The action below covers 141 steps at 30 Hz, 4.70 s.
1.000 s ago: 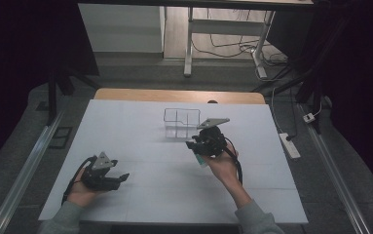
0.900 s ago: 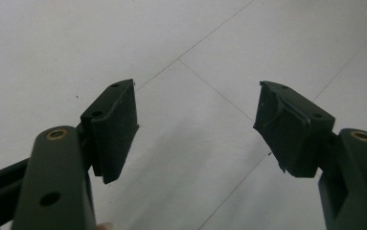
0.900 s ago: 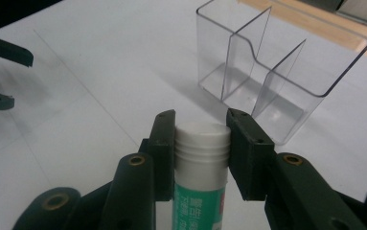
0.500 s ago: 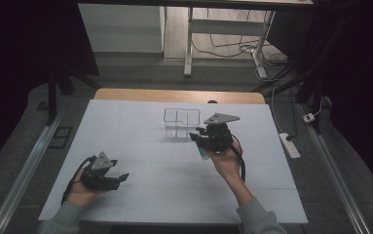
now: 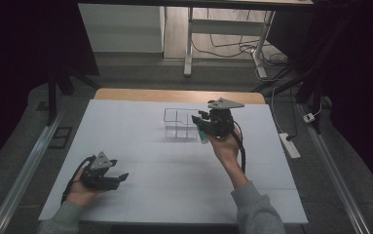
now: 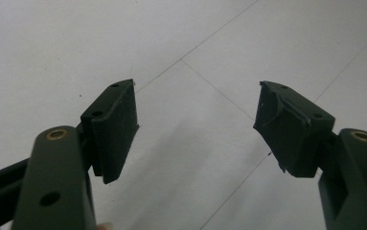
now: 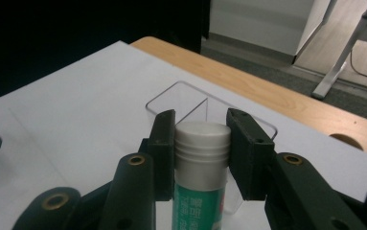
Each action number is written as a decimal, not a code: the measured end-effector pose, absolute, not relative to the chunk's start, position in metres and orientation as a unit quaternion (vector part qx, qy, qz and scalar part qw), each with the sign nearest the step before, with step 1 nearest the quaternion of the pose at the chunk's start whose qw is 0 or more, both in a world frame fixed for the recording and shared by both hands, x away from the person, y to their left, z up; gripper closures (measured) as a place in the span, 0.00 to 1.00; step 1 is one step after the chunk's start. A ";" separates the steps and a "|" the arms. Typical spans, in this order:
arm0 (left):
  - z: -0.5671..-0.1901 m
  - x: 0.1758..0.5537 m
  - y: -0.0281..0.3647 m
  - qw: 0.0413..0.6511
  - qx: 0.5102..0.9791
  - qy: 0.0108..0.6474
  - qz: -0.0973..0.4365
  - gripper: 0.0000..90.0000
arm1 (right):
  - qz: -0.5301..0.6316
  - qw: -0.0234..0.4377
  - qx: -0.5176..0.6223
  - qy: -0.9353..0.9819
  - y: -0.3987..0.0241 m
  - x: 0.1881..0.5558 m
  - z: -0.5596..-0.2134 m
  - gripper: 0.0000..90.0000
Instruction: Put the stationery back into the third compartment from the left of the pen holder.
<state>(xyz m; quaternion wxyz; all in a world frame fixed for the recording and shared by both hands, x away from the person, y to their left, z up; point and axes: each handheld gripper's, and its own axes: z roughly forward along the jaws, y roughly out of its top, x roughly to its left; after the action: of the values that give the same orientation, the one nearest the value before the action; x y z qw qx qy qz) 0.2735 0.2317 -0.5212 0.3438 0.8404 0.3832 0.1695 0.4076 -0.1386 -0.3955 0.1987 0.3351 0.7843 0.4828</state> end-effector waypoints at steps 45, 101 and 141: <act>-0.523 0.274 0.231 0.339 0.843 0.382 0.169 0.34 | 0.491 0.231 0.377 0.751 -0.109 0.495 -0.419 0.65; -0.523 0.275 0.233 0.337 0.842 0.387 0.168 0.33 | 0.439 0.162 0.327 0.821 -0.184 0.401 -0.448 0.46; -0.523 0.275 0.234 0.336 0.839 0.391 0.173 0.33 | 0.419 0.157 0.344 0.825 -0.280 0.329 -0.495 0.40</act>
<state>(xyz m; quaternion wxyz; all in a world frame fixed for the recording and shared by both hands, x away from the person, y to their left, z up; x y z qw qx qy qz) 0.2751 0.2341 -0.5234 0.3361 0.8392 0.3910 0.1725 0.3293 -0.2797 -0.4951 0.1566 0.3437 0.8255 0.4195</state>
